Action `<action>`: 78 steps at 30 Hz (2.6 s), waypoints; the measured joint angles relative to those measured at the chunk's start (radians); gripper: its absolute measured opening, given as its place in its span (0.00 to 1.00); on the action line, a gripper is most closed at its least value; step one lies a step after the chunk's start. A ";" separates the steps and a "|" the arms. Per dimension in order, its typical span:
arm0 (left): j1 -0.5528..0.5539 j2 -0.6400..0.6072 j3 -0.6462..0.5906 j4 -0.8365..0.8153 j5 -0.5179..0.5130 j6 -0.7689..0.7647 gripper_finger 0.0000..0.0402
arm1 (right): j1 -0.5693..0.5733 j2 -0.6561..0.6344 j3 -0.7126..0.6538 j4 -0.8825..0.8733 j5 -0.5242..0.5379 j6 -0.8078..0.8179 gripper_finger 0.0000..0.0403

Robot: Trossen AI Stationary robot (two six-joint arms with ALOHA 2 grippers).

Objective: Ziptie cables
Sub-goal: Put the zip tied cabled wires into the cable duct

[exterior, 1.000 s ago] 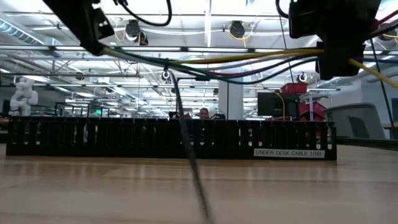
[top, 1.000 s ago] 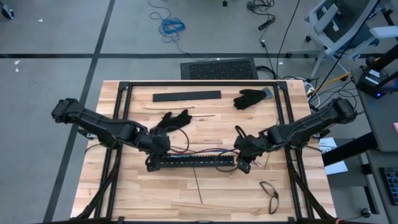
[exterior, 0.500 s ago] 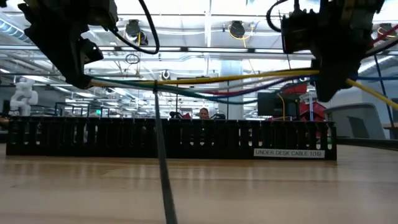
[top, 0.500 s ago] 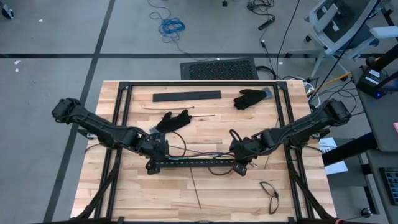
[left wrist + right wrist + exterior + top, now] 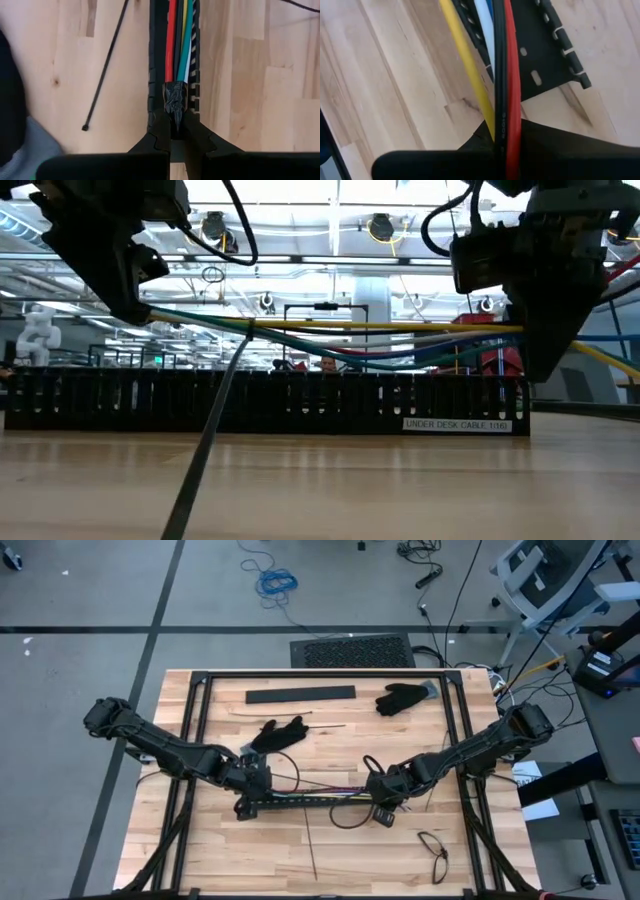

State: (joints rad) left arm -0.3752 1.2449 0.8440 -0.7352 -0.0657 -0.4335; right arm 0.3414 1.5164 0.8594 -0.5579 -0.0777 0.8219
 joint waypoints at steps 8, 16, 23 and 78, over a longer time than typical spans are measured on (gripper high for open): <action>-0.003 0.002 -0.010 -0.084 0.004 0.000 0.17 | 0.005 0.000 -0.012 -0.080 -0.032 0.002 0.00; -0.004 0.001 -0.005 -0.084 0.003 -0.006 0.18 | 0.003 -0.008 -0.005 -0.107 -0.042 0.007 0.01; -0.008 0.001 -0.003 -0.070 0.018 -0.006 0.19 | -0.003 -0.030 -0.004 -0.087 -0.037 0.029 0.01; -0.006 0.228 0.128 0.169 0.052 -0.047 0.45 | -0.105 -0.233 -0.001 -0.590 0.217 -0.081 0.53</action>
State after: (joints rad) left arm -0.3808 1.4730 0.9718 -0.5660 -0.0141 -0.4801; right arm 0.2367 1.2836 0.8589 -1.1477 0.1395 0.7414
